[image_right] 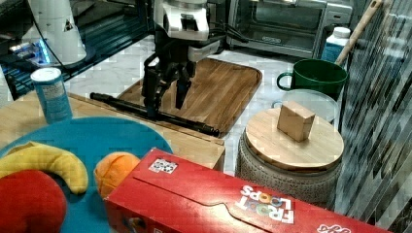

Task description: Open the drawer.

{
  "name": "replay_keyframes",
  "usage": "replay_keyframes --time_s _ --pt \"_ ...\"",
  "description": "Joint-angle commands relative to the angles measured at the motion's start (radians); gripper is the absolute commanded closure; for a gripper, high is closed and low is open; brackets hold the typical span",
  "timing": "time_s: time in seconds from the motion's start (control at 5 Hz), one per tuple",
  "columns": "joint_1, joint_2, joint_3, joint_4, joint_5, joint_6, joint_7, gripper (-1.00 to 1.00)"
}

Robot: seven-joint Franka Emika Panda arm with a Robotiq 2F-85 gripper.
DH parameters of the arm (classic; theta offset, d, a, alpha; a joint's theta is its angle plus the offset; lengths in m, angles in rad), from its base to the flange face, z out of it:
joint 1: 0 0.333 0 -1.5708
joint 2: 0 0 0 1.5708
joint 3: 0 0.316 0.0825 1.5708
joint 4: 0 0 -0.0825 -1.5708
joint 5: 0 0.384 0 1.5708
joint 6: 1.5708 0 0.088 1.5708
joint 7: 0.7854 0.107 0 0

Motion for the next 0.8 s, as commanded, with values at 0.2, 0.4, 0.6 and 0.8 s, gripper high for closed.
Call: replay_keyframes --time_s 0.2,0.4,0.6,0.8 --pt "0.200 0.005 0.197 0.014 0.085 0.015 0.143 -1.00" --pt "0.185 0.008 0.247 0.022 0.131 -0.001 0.169 -1.00" --pt "0.206 0.005 0.253 0.033 0.154 -0.012 0.236 -1.00" --pt "0.204 0.012 0.262 0.055 0.167 -0.033 0.266 -1.00"
